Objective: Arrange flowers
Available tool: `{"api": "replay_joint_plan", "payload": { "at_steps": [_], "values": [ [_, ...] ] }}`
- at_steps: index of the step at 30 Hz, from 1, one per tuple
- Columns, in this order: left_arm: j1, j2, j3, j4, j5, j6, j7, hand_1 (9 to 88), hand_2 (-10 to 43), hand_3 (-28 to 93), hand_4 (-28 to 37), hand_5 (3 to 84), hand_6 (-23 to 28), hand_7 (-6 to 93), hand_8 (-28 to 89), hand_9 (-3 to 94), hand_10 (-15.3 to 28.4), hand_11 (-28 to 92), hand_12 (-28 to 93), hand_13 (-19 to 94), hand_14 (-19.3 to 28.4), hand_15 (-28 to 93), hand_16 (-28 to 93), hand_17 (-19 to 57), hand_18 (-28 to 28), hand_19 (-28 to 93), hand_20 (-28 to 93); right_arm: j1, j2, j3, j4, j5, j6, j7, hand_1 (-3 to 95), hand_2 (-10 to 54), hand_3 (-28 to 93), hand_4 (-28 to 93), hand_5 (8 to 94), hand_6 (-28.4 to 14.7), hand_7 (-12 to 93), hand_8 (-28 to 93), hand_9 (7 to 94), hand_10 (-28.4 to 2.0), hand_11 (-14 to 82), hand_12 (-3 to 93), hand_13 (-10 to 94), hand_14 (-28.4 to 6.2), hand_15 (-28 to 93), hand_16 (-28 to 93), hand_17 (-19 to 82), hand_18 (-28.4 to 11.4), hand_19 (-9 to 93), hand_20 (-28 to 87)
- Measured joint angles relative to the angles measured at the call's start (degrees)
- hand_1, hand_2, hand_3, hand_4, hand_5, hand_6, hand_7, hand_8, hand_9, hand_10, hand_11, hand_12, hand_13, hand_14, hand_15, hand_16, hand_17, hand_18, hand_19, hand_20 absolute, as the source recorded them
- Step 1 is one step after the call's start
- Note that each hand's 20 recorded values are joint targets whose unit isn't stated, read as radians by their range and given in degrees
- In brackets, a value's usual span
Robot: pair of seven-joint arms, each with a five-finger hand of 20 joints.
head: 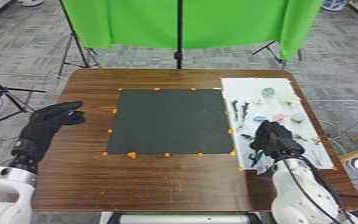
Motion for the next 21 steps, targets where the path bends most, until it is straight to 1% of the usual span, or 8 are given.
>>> {"api": "replay_joint_plan", "payload": {
  "at_steps": [2, 4, 5, 7, 11, 14, 18, 21],
  "values": [
    [0.0, 2.81, -0.84, 2.01, -0.93, 1.12, 0.40, 38.0, -0.5, 59, -18.1, 49.2, 5.0, 15.5, -7, 49.6, 14.0, 24, 13, 41, 19.0, 29, -1, 6.0, 12.5, 11, 17, 1.0, 0.6, -0.2, -1.5, 0.7, 2.0, -0.2, 88.0, -9.5, -28, 61, 80.2, -5.0, 37, 22, 87.3, -12.9, 45.7, 40.8, 94, 1.3, 71, 27, 74, -10.1, 93, 56],
    [0.0, 4.94, -1.53, 3.82, -1.32, 2.69, 0.77, 38.0, -0.5, 59, -18.2, 49.3, 4.9, 15.8, -7, 49.6, 14.0, 24, 13, 41, 19.0, 30, -1, 6.0, 12.5, 11, 17, 2.9, 0.8, -0.9, -2.3, 1.3, 3.8, -0.5, 88.0, -9.5, -28, 61, 80.2, -5.0, 37, 22, 87.2, -13.0, 45.9, 40.6, 94, 1.3, 71, 27, 75, -10.0, 93, 56],
    [0.1, 5.75, -1.90, 4.60, -1.46, 3.41, 0.92, 38.1, -0.5, 59, -18.2, 49.4, 4.8, 16.0, -7, 49.7, 14.0, 24, 13, 41, 18.9, 30, -1, 6.1, 12.5, 11, 17, 4.2, 0.8, -1.5, -2.5, 1.7, 4.5, -0.7, 88.0, -9.5, -28, 62, 80.2, -5.1, 37, 22, 87.3, -13.0, 46.0, 40.4, 94, 1.3, 72, 27, 75, -10.0, 93, 56],
    [0.3, 6.82, -2.57, 5.89, -1.83, 4.11, 1.32, 38.2, -0.5, 59, -18.3, 49.5, 4.8, 16.2, -7, 50.0, 13.9, 24, 13, 42, 18.9, 30, -1, 6.3, 12.4, 11, 17, 7.3, 0.6, -3.4, -2.6, 3.0, 5.0, -0.9, 87.9, -9.5, -28, 62, 80.2, -5.1, 37, 22, 87.2, -12.9, 46.1, 40.3, 94, 1.3, 72, 27, 75, -10.0, 93, 56],
    [0.6, 7.59, -2.85, 8.06, -2.67, 4.75, 2.09, 38.3, -0.6, 59, -18.3, 49.7, 4.7, 16.5, -7, 50.1, 13.9, 24, 13, 42, 18.9, 30, -2, 6.5, 12.4, 11, 17, 14.9, -0.5, -9.8, -1.4, 6.2, 5.5, -1.8, 87.9, -9.5, -28, 62, 80.3, -5.1, 38, 22, 87.2, -12.9, 46.3, 40.1, 94, 1.3, 72, 27, 75, -10.0, 93, 56],
    [0.4, 7.76, -1.89, 9.92, -3.11, 5.69, 2.73, 38.3, -0.5, 59, -18.2, 49.7, 4.6, 16.7, -7, 50.2, 13.9, 24, 12, 42, 18.9, 29, -2, 6.8, 12.4, 10, 17, 21.2, -2.5, -16.5, 2.0, 7.6, 6.3, -3.2, 87.9, -9.5, -28, 62, 80.3, -5.1, 38, 22, 87.2, -12.8, 46.4, 40.1, 94, 1.3, 72, 26, 75, -9.9, 93, 56],
    [-0.5, 7.95, 0.93, 12.10, -3.63, 7.11, 4.16, 38.2, -0.3, 59, -18.3, 49.6, 4.7, 16.7, -7, 50.2, 13.9, 24, 12, 42, 18.6, 28, -2, 7.5, 12.1, 9, 17, 29.5, -6.2, -25.6, 8.4, 8.7, 6.8, -6.2, 87.9, -9.5, -28, 62, 80.3, -5.1, 38, 22, 87.2, -12.9, 46.6, 40.0, 94, 1.3, 72, 26, 75, -9.9, 93, 56],
    [-1.8, 8.25, 4.16, 13.49, -4.13, 9.01, 6.75, 37.5, -0.1, 59, -18.5, 49.1, 4.6, 16.8, -8, 49.9, 13.8, 24, 12, 41, 18.5, 27, -3, 7.9, 11.8, 9, 17, 34.8, -9.3, -31.3, 12.2, 9.6, 6.8, -7.6, 87.8, -9.5, -28, 62, 80.2, -5.1, 38, 22, 87.2, -12.9, 46.8, 39.8, 94, 1.3, 72, 26, 75, -9.8, 93, 56]
  ]
}}
